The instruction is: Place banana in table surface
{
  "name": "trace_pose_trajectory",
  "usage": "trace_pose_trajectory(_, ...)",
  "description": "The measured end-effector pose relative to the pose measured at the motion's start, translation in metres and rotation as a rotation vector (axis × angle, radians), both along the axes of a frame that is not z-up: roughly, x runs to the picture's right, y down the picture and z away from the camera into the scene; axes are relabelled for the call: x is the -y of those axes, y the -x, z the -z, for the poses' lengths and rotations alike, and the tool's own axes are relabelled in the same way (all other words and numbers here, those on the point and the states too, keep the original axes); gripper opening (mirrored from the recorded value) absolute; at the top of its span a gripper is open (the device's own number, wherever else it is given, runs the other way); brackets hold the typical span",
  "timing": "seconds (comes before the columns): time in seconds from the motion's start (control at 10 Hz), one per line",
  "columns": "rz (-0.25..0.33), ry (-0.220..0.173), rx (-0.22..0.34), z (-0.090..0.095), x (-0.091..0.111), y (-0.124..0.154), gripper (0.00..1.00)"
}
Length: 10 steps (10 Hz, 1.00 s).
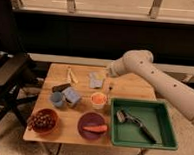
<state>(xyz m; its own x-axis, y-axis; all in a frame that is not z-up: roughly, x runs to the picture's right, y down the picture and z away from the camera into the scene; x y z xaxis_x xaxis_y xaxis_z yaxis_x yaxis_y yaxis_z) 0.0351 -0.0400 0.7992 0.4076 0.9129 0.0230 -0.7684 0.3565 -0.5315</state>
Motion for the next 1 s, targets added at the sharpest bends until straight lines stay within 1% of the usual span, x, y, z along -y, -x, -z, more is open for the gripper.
trace_pose_trajectory(0.2, 0.024, -0.018, 0.017, -0.024, -0.001, 0.043, 0.65)
trace_pose_trajectory(0.3, 0.030, -0.021, 0.022, -0.032, -0.002, 0.054, 0.65)
trace_pose_trajectory(0.5, 0.044, 0.002, 0.044, -0.047, -0.003, 0.085, 0.65)
trace_pose_trajectory(0.7, 0.041, 0.003, 0.040, -0.048, -0.002, 0.082, 0.65)
trace_pose_trajectory(1.0, 0.043, 0.002, 0.042, -0.048, -0.002, 0.084, 0.65)
